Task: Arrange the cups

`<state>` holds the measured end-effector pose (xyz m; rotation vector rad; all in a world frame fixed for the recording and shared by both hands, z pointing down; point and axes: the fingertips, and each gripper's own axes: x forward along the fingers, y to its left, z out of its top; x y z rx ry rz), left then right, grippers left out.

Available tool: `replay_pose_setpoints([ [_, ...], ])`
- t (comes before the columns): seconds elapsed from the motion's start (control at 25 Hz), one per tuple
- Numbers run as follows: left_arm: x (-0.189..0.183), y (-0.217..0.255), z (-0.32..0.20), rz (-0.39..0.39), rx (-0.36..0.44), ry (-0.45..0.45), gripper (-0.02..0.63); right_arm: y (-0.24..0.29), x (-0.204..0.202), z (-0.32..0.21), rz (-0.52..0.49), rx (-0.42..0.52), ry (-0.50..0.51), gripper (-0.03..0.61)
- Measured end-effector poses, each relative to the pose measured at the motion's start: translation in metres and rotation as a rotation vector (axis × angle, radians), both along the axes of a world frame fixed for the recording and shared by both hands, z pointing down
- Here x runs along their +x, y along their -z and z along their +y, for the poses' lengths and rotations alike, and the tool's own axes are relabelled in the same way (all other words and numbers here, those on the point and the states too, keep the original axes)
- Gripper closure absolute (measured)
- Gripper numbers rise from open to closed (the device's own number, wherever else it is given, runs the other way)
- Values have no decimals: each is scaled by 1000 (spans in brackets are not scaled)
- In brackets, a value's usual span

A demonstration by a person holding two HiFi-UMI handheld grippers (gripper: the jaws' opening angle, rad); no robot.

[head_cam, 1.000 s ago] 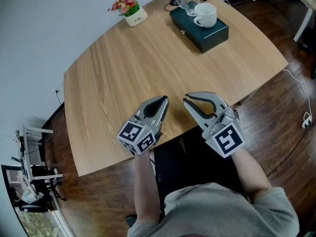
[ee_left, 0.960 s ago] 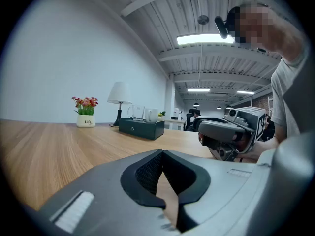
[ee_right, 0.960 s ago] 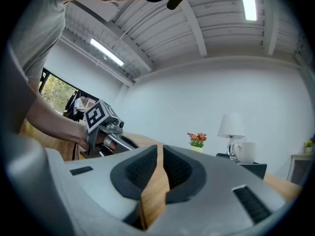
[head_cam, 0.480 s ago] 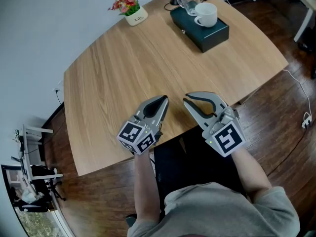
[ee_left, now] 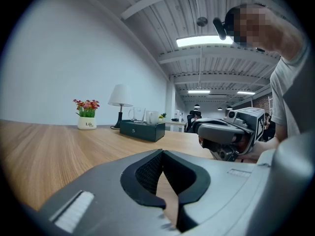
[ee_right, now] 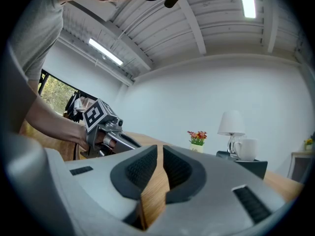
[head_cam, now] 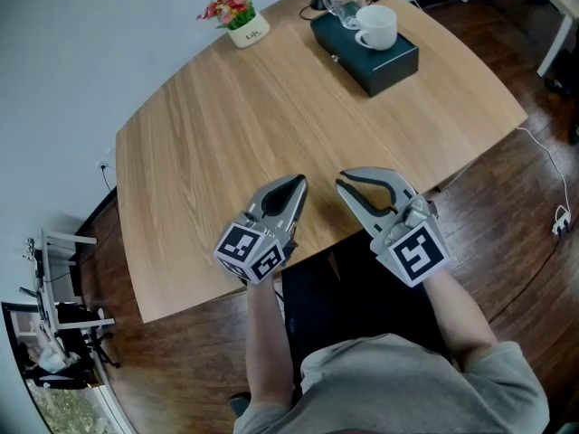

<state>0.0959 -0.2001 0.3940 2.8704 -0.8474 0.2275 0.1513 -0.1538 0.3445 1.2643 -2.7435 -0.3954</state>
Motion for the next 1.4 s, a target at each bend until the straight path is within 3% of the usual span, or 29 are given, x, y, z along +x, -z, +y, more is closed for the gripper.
replay_pose_setpoints([
  [1.4,1,0,0,-1,-6,0,603,-1,2,1,-35,-49,16,545],
])
